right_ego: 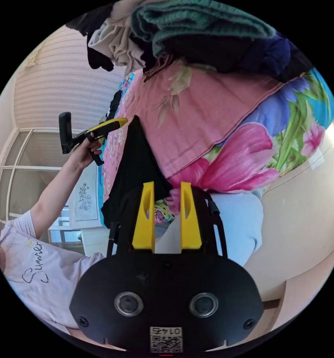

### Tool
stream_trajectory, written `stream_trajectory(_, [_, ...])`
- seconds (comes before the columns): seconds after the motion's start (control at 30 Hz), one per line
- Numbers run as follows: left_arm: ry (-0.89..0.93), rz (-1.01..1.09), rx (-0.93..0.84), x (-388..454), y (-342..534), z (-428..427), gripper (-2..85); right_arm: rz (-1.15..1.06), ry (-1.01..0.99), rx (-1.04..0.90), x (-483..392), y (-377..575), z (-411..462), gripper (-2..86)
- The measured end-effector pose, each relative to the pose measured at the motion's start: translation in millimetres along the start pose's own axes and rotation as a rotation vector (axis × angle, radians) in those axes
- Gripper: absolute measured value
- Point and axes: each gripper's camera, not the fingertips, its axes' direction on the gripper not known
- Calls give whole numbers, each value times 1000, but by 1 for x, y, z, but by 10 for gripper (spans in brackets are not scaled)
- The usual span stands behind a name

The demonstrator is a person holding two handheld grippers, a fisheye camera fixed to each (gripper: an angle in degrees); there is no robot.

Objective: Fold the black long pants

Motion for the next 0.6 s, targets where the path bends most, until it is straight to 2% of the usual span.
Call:
stream_trajectory(0.07, [20,7,-42,1,2,14,88,-20,44,-134,-3,-18,22,113])
stream_trajectory(0.23, [81,-5,-101,-7,14,22,17,-58,100,-198,-6,-35,34,81])
stream_trajectory(0.33, [108,-52,-82,-15,19,3,-1,-101,20,-160,-4,-32,27,38])
stream_trajectory(0.47, [8,60,-112,-1,17,-19,-8,-136,-102,-134,4,-32,22,19])
stream_trajectory(0.6, [-22,55,-95,-1,15,-45,-9,-128,-243,-64,17,-29,9,10])
